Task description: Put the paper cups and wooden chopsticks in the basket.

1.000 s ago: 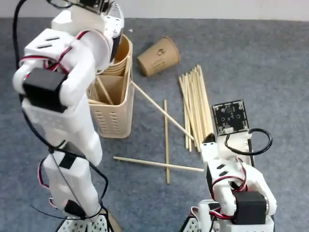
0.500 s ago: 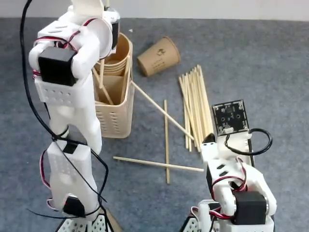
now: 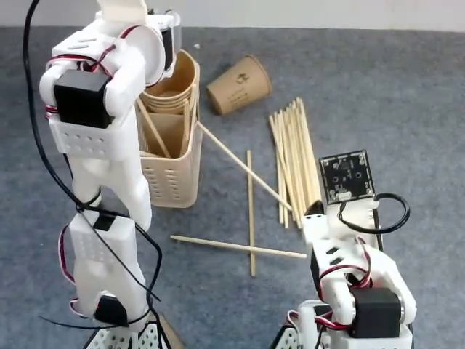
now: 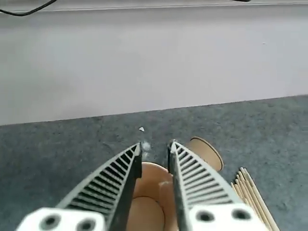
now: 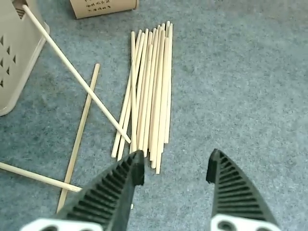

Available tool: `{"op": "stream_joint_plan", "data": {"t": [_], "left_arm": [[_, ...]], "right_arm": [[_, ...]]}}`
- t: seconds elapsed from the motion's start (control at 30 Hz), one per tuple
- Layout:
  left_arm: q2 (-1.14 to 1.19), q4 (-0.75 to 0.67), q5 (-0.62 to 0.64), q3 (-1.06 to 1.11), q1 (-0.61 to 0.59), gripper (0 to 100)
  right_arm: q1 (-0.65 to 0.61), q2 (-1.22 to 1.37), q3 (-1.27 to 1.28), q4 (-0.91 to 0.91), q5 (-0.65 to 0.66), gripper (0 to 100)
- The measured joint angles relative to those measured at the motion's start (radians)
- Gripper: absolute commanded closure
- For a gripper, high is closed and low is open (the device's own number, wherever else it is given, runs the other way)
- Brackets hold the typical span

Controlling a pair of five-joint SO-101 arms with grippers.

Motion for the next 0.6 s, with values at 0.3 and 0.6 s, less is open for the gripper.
{"op": "stream_joint_plan", "data": {"t": [0.3,0.6], "left_arm": [[0.000,0.069,0.005,0.008,-0.184,87],[-0.301,0.080,-0.132,0.690,-0.462,87]], "right_arm": [[0.055,0.014,0.000,0.000,0.060,77.8],[0.130,0.448,-0.207,0.000,0.061,77.8]]}}
